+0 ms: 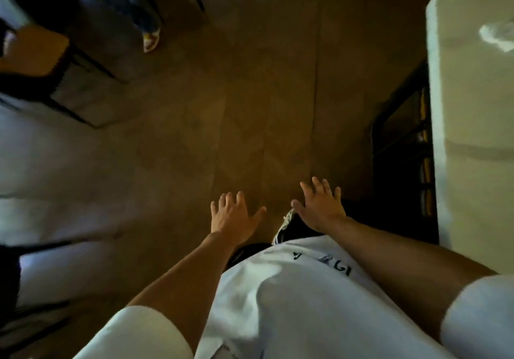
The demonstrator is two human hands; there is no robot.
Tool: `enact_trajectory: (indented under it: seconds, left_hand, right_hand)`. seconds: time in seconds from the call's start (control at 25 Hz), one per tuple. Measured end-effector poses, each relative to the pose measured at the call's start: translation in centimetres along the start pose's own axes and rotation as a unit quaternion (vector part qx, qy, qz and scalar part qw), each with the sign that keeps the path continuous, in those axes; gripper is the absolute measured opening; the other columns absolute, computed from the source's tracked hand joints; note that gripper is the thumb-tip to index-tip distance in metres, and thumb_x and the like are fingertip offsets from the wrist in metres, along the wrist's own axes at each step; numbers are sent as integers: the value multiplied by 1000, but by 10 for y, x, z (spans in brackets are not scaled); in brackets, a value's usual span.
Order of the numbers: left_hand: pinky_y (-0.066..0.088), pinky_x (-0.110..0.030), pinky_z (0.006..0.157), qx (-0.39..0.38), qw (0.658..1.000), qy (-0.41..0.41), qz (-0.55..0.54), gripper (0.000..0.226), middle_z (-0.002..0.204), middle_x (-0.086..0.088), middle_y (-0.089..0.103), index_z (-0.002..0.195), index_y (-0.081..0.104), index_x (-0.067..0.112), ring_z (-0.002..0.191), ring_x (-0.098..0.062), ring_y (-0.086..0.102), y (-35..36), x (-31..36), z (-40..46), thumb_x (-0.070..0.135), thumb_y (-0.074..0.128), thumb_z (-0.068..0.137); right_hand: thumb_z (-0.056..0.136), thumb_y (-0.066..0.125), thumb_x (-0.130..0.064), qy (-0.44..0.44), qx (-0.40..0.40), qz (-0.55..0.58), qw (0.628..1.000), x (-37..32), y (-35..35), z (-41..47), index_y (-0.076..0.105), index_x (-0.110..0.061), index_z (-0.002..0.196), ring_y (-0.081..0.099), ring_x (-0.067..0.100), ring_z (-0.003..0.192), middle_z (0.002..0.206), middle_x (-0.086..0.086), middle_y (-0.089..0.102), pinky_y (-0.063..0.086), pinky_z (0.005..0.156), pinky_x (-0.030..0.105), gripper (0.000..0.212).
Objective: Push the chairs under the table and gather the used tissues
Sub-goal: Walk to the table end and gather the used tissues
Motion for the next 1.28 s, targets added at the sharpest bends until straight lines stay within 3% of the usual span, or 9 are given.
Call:
enact_trajectory:
  seconds: [0.16, 0.32, 0.56, 0.68, 0.88, 1.08, 1.16, 1.28]
  left_hand:
    - [26, -54, 118, -8, 992, 107, 67, 86, 151, -13, 45, 149, 37, 16, 143, -32, 36, -85, 55, 101, 79, 31, 91]
    - [25, -56, 119, -43, 959, 248, 134, 87, 155, -12, 41, 151, 36, 18, 145, -32, 33, -123, 125, 178, 80, 30, 90]
    - [22, -55, 120, -87, 849, 453, 259, 86, 159, -14, 35, 155, 28, 15, 147, -31, 29, -168, 249, 279, 75, 34, 94]
    - [21, -54, 120, -88, 789, 528, 302, 84, 160, -13, 33, 157, 25, 16, 148, -30, 29, -184, 295, 304, 72, 38, 94]
    - [20, -55, 120, -111, 704, 587, 385, 76, 161, -13, 32, 158, 23, 16, 147, -32, 29, -185, 371, 310, 62, 39, 99]
    - [19, -58, 119, -121, 645, 578, 486, 60, 149, -14, 46, 149, 39, 16, 139, -35, 39, -174, 423, 291, 52, 40, 101]
    - [30, -55, 114, -168, 637, 558, 505, 55, 144, -14, 51, 144, 45, 15, 132, -35, 46, -168, 440, 286, 49, 43, 100]
    - [47, -42, 94, -278, 649, 494, 508, 48, 135, -12, 59, 132, 57, 11, 116, -32, 57, -161, 464, 276, 44, 52, 98]
  right_hand:
    - [98, 28, -66, 105, 48, 93, 989, 21, -72, 44, 14, -26, 159, -2, 35, 154, 168, 12, 4, 0, 119, 61, 74]
    - [99, 29, -64, 202, 52, 166, 964, 49, -108, 61, 16, -24, 159, -2, 36, 154, 168, 13, 5, 0, 120, 62, 73]
    - [100, 30, -62, 387, 117, 296, 865, 81, -151, 81, 16, -24, 159, -3, 35, 154, 168, 11, 4, 1, 121, 62, 72]
    - [100, 31, -61, 440, 169, 345, 812, 84, -164, 78, 17, -23, 159, -1, 33, 154, 168, 11, 6, 1, 121, 60, 71]
    - [102, 33, -57, 486, 168, 415, 750, 101, -164, 76, 17, -22, 160, 3, 32, 154, 168, 10, 7, 3, 122, 57, 69]
    - [102, 45, -47, 419, 115, 540, 721, 130, -156, 77, 22, -16, 158, 30, 34, 146, 164, 13, 22, 30, 118, 47, 68]
    - [101, 47, -44, 420, 112, 549, 714, 141, -152, 74, 28, -15, 156, 37, 34, 142, 159, 14, 31, 35, 115, 45, 65]
    - [99, 49, -40, 416, 86, 552, 718, 154, -154, 67, 52, -12, 140, 55, 31, 122, 141, 14, 54, 47, 102, 41, 50]
Point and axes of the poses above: each hand's wrist, its own z-axis towards the middle knuckle, its own y-axis out of the palm, x = y × z, the point moved 1 cm from there along z, towards the middle knuckle
